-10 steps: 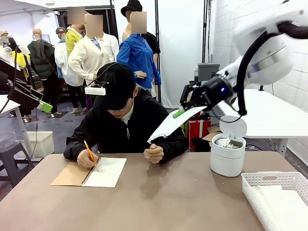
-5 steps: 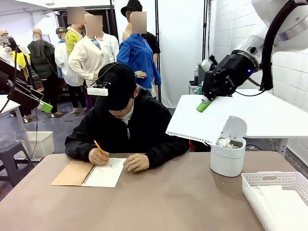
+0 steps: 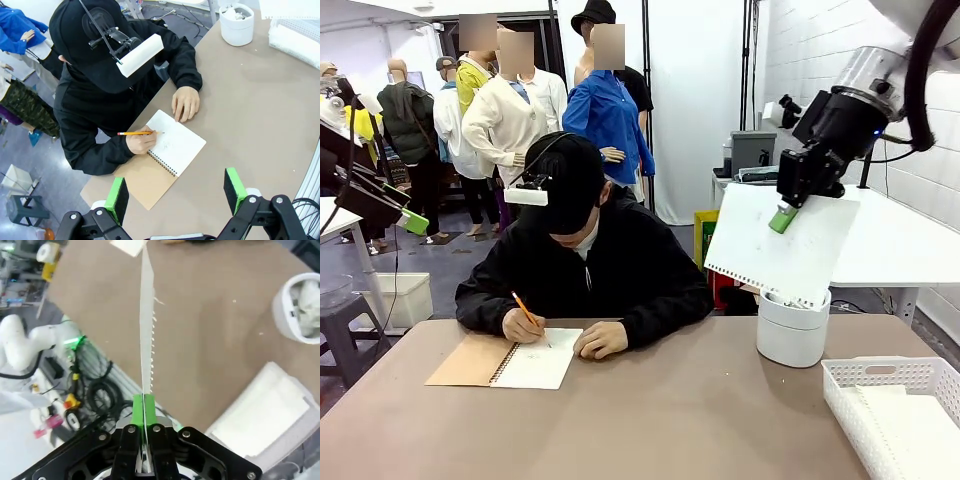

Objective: Sort the paper based on its condition.
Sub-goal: If a person hands you a paper, place it in the Organizing basket , and if it's crumpled, put it in the Trash can.

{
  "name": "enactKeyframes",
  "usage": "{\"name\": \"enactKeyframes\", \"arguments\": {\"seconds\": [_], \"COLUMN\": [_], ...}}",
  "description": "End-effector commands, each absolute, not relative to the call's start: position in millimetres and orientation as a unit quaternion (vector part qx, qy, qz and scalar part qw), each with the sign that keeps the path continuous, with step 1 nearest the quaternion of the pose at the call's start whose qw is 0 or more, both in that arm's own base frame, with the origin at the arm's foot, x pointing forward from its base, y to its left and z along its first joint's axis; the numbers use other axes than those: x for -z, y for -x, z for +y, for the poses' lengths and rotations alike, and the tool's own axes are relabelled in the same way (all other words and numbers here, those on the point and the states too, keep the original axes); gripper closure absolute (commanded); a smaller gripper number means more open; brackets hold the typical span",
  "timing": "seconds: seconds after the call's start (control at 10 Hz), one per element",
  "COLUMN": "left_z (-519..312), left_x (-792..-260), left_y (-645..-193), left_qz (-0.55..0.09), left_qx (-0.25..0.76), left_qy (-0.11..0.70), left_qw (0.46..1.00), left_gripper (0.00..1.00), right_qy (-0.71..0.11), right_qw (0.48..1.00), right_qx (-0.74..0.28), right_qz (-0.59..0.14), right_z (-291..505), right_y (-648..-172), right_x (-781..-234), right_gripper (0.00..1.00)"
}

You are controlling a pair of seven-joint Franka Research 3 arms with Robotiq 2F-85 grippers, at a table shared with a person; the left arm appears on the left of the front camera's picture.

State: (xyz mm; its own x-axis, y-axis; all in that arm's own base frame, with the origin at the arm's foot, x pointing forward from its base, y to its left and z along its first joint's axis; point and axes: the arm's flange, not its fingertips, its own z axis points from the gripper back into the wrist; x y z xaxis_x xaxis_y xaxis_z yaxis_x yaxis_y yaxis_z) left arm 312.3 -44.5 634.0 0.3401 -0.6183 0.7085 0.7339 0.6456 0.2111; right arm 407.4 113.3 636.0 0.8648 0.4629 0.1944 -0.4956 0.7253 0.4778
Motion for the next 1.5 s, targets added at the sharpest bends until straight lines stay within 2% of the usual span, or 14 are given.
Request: {"name": "enactKeyframes", "arguments": {"seconds": [0.0,0.3,0.4,0.9,1.4], "left_z": [-44.9,-44.9,-44.9,-44.9,-44.9], "left_x": [-634.1,-634.1,-634.1,-634.1,-634.1], "left_y": [-311.9,-311.9,-311.9,-311.9,-311.9], "left_qz": [-0.398,-0.398,-0.398,-0.398,-0.398], "left_qx": [0.41,0.41,0.41,0.41,0.41], "left_qy": [0.068,0.068,0.068,0.068,0.068], "left_qw": [0.818,0.818,0.818,0.818,0.818], "left_gripper": [0.0,0.0,0.0,0.0,0.0], "right_qy": [-0.219,-0.173,-0.206,-0.198,-0.176], "right_qw": [0.939,0.958,0.945,0.945,0.963], "right_qx": [-0.25,-0.203,-0.238,-0.242,-0.169], "right_qz": [-0.091,-0.104,-0.092,-0.096,-0.115], "right_z": [99.6,63.7,82.2,80.5,31.6], "right_y": [-381.4,-369.1,-381.4,-377.8,-328.5], "right_x": [-622.0,-618.7,-636.6,-634.0,-596.1], "right_gripper": [1.0,1.0,1.0,1.0,1.0]}}
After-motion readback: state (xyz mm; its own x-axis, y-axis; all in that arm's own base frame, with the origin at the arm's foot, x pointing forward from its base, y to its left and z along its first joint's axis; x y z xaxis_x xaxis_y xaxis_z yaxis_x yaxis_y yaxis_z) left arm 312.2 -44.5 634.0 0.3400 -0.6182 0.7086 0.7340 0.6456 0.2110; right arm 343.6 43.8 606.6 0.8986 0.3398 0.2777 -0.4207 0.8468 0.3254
